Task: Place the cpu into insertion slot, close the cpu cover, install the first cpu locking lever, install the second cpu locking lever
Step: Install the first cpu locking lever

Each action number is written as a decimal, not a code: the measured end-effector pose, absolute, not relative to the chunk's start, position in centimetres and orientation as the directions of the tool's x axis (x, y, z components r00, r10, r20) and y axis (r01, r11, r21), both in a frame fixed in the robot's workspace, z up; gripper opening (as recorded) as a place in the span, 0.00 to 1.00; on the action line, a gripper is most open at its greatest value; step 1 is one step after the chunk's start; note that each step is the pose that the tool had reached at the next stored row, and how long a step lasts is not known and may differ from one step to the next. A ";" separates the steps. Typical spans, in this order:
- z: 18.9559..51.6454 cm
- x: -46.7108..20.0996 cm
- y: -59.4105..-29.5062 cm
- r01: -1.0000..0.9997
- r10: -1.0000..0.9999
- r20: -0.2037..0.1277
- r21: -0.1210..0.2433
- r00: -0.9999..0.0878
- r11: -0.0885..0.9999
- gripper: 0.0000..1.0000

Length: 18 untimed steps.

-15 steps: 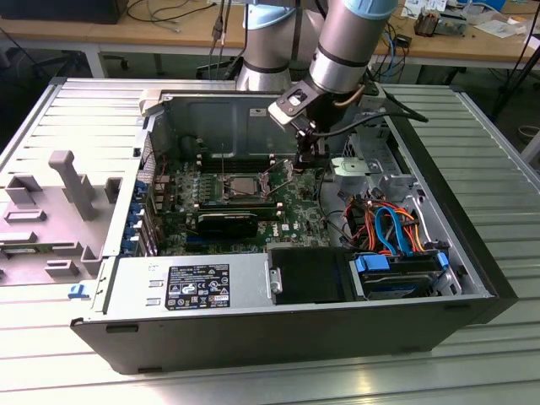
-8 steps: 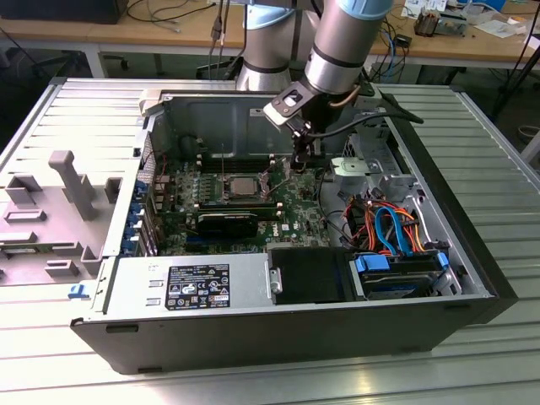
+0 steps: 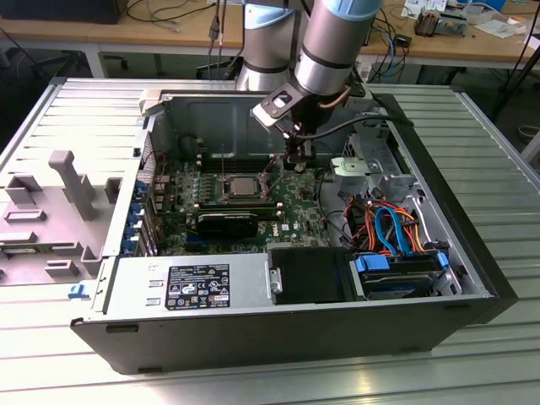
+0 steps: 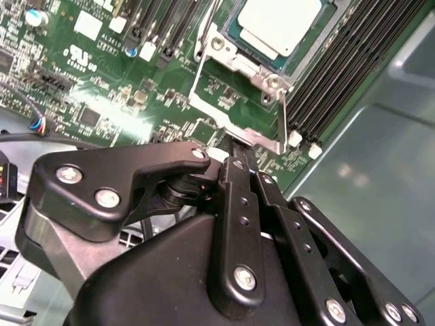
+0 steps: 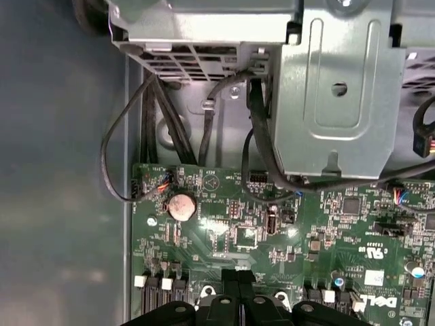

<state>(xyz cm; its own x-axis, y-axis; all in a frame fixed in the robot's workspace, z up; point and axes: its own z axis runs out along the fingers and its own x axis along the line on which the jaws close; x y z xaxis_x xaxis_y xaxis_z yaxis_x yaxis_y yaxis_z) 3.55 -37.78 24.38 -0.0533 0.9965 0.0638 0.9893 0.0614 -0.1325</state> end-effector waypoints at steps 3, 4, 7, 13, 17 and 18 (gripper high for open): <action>24.4 3.2 -37.9 0.989 0.996 0.066 -0.132 -0.053 0.062 0.11; 24.4 3.1 -37.9 0.989 0.996 0.068 -0.132 -0.053 0.062 0.11; 24.4 2.8 -38.1 0.989 0.996 0.072 -0.131 -0.053 0.063 0.11; 24.4 2.1 -38.3 0.989 0.995 0.079 -0.131 -0.053 0.063 0.11; 24.4 1.7 -38.4 0.989 0.995 0.085 -0.130 -0.054 0.065 0.11; 24.4 1.5 -38.4 0.989 0.995 0.088 -0.130 -0.055 0.066 0.11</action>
<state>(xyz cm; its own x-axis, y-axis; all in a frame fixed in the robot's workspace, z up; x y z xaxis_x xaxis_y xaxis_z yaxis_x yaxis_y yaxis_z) 1.52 -38.44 24.38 -0.0545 0.9946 0.0878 0.9893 0.0657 -0.1301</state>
